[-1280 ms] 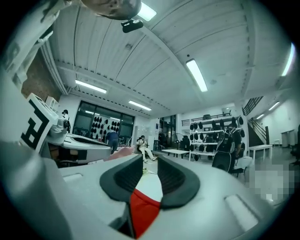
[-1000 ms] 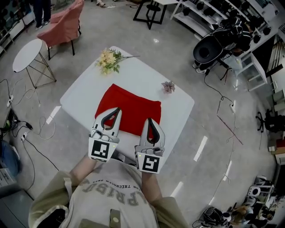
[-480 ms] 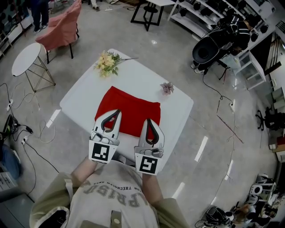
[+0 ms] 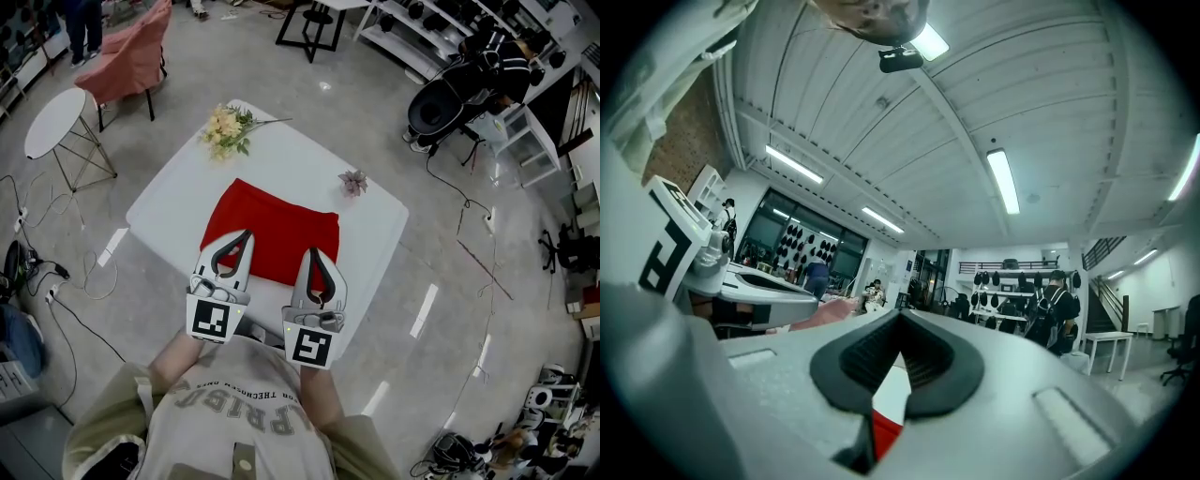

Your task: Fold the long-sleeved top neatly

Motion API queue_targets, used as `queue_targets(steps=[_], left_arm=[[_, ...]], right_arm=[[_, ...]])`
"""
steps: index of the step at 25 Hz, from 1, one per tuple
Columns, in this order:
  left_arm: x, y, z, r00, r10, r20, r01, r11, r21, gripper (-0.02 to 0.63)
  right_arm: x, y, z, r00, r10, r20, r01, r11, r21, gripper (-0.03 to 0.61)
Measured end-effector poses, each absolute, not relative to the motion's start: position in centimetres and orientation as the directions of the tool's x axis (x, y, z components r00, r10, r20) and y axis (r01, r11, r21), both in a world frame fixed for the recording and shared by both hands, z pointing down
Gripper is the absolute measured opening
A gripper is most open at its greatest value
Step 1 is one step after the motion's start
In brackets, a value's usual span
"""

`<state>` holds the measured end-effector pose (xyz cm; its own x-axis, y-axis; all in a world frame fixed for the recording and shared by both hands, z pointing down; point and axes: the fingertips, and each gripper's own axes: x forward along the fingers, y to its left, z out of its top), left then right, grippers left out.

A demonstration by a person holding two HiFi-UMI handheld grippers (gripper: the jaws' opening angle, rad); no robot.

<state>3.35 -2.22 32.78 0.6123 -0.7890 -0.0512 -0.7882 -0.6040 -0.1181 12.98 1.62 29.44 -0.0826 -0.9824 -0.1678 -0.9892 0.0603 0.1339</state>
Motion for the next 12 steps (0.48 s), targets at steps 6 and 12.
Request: queue_targets(steps=[6, 12], left_arm=[[3.4, -2.4, 33.5, 0.619, -0.784, -0.037, -0.781, -0.610, -0.132, 0.011], [4.1, -2.2, 32.7, 0.638, -0.768, -0.065, -0.767, -0.624, -0.151, 0.011]], right_arm=[[13.1, 1.5, 29.4, -0.077, -0.982, -0.171, -0.990, 0.055, 0.132, 0.000], [13.3, 1.6, 29.1, -0.078, -0.982, -0.173, -0.988, 0.053, 0.142, 0.000]])
